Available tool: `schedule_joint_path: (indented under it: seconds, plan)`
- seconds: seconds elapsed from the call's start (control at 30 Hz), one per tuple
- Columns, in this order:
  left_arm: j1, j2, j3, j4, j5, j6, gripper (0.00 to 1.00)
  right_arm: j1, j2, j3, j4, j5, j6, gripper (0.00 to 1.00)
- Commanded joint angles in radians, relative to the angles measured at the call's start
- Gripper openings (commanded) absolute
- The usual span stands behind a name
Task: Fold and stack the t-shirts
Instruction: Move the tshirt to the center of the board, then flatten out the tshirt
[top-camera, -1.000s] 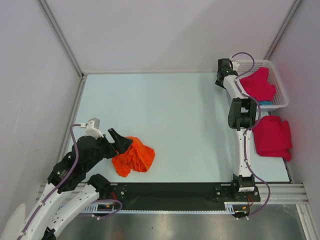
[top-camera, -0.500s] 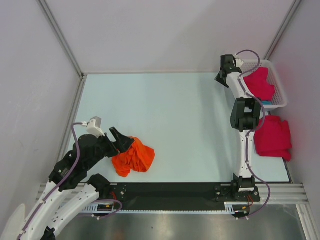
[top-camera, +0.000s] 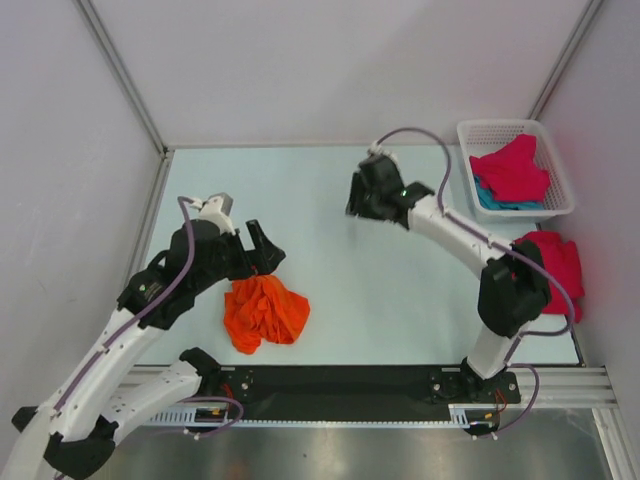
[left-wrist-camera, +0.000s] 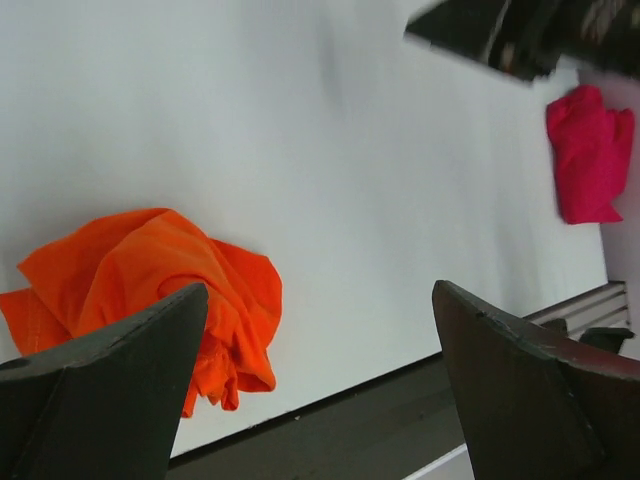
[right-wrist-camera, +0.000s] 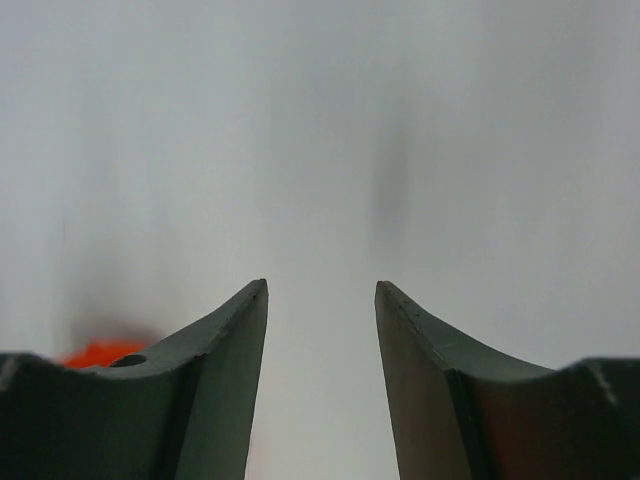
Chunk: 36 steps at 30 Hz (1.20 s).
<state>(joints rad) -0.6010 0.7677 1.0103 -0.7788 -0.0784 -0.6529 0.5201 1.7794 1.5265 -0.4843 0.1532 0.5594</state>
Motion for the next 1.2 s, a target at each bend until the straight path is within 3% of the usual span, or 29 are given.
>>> schedule_joint_path:
  seconds: [0.0,0.17,0.33,0.43,0.57,0.6,0.63,0.67,0.7,0.9,1.03,1.17]
  plan:
    - [0.073,0.111,0.030,0.026,0.103,0.056,1.00,0.145,-0.181,-0.271,-0.002,0.032,0.080,0.53]
    - [0.274,0.100,-0.165,0.239,0.313,-0.057,1.00,0.309,-0.386,-0.495,0.015,0.094,0.175,0.53]
    - [0.303,0.237,-0.209,0.286,0.317,-0.083,1.00,0.374,-0.535,-0.615,0.001,0.128,0.247,0.53]
    - [0.308,0.300,-0.292,0.410,0.414,-0.177,1.00,0.409,-0.551,-0.631,-0.007,0.140,0.260,0.53]
    - [0.308,0.297,-0.363,0.470,0.402,-0.241,0.98,0.455,-0.528,-0.615,-0.007,0.134,0.252,0.53]
    - [0.308,0.279,-0.368,0.470,0.398,-0.244,0.85,0.471,-0.522,-0.611,-0.014,0.138,0.249,0.53]
    - [0.308,0.265,-0.381,0.477,0.394,-0.246,0.64,0.480,-0.509,-0.608,-0.017,0.149,0.249,0.53]
    - [0.308,0.249,-0.387,0.480,0.393,-0.248,0.27,0.482,-0.505,-0.611,-0.010,0.149,0.250,0.53]
    - [0.308,0.236,-0.391,0.475,0.390,-0.261,0.00,0.483,-0.497,-0.614,-0.002,0.144,0.249,0.53]
    - [0.306,0.183,-0.291,0.392,0.354,-0.238,0.00,0.497,-0.414,-0.611,0.068,0.089,0.257,0.53]
    - [0.305,0.225,-0.091,0.343,0.382,-0.202,0.00,0.523,-0.341,-0.559,0.081,0.069,0.251,0.52]
    - [0.305,0.211,0.017,0.261,0.353,-0.157,0.01,0.567,-0.288,-0.499,0.067,0.069,0.244,0.52]
